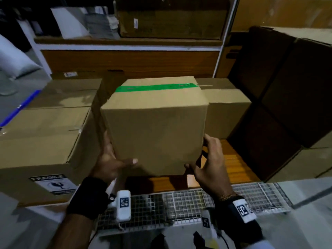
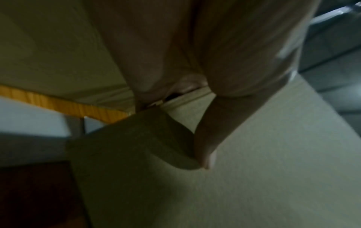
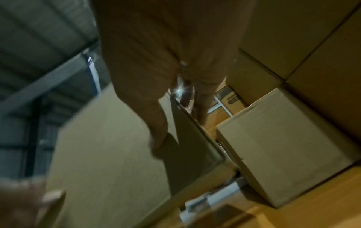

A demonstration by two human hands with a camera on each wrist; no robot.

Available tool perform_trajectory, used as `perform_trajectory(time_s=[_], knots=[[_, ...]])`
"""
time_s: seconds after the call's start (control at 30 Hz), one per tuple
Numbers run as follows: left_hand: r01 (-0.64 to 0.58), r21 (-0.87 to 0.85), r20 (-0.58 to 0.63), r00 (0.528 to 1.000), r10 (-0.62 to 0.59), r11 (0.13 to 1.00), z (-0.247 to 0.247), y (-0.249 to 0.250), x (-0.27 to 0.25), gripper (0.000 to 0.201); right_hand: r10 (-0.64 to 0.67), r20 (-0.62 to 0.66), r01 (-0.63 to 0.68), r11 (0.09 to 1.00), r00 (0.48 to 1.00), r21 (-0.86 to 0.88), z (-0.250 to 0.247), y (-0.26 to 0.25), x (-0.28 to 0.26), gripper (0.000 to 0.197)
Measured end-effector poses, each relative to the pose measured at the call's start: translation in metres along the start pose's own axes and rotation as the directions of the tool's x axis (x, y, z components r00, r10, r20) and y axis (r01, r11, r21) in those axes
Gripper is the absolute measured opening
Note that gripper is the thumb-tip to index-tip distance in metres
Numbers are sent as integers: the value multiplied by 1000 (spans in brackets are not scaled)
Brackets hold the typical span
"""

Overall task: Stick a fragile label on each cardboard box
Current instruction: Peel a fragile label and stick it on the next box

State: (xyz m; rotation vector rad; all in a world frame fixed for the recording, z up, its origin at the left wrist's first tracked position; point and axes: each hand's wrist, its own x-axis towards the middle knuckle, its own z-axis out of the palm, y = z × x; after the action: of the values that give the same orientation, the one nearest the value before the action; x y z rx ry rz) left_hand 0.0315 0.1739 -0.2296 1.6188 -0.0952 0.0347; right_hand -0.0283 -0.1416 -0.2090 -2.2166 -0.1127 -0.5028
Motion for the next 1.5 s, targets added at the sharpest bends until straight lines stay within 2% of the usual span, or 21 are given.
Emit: perform_trajectory(time_s=[0.03, 0.13, 0.2, 0.23, 0.33, 0.37, 0.47, 0.53, 0.6, 0.67, 0.77, 0.83, 0.9, 1.0, 1.1, 1.17, 1.27, 1.4, 1.5], knots=[[-38, 45, 1, 999, 38, 998, 0, -2, -2, 136, -2, -17, 2, 1000, 1000, 1, 4, 2, -1, 99], [-150, 109, -52, 986, 157, 983, 4, 2, -9, 129, -13, -57, 14, 1000, 998, 16, 12, 4, -1, 89], [-180, 107, -81, 979, 189, 978, 9, 7, -14, 129, -27, -64, 28, 999, 998, 15, 14, 3, 0, 87], [-162, 84, -92, 981, 169, 983, 10, 8, -15, 127, -32, -58, 33, 999, 998, 5, 14, 2, 1, 89], [1, -56, -226, 974, -13, 998, 2, 10, -12, 116, -80, -33, 77, 993, 996, -85, 11, -12, 3, 98], [51, -136, -236, 968, -82, 989, -1, 11, -11, 111, -124, -30, 120, 986, 992, -114, 10, -19, 3, 98], [182, -460, -150, 949, -278, 869, -5, 17, -7, 93, -277, -12, 273, 953, 961, -135, 7, -43, 5, 91], [212, -580, -124, 932, -342, 787, -2, 20, -7, 88, -342, 14, 340, 926, 940, -162, 7, -60, 6, 87], [195, -662, -116, 927, -356, 724, 1, 18, -9, 78, -384, 37, 384, 904, 922, -188, 9, -75, 5, 85], [183, -687, -129, 922, -366, 703, 1, 14, -10, 73, -415, 57, 417, 886, 908, -201, 10, -84, 6, 84], [214, -651, -118, 919, -375, 728, -4, 12, -13, 96, -399, 61, 403, 894, 915, -194, 5, -85, 11, 86], [201, -575, -142, 930, -339, 793, -5, 14, -12, 101, -356, 43, 358, 917, 933, -175, 0, -79, 15, 87], [150, -467, -222, 934, -280, 872, -3, 17, -12, 93, -299, 9, 297, 944, 954, -144, -5, -69, 18, 86], [70, -188, -289, 949, -123, 980, 6, 27, -15, 81, -132, -31, 129, 987, 991, -98, -10, -48, 21, 84], [-5, 38, -262, 965, 15, 999, 17, 35, -18, 78, -11, -49, 10, 1000, 999, -28, -14, -28, 22, 83], [-58, 82, -211, 975, 74, 995, 26, 42, -20, 69, 29, -59, -29, 1000, 998, 8, -19, -17, 22, 81], [-84, 85, -134, 986, 95, 993, 38, 48, -22, 61, 58, -84, -56, 998, 995, 24, -26, -5, 21, 79], [-15, 46, -88, 996, 19, 999, 48, 47, -17, 64, 108, -107, -106, 994, 988, 24, -34, 0, 20, 77], [39, 24, -39, 999, -38, 999, 56, 42, -9, 52, 130, -116, -136, 990, 985, -40, -37, 9, 20, 75]])
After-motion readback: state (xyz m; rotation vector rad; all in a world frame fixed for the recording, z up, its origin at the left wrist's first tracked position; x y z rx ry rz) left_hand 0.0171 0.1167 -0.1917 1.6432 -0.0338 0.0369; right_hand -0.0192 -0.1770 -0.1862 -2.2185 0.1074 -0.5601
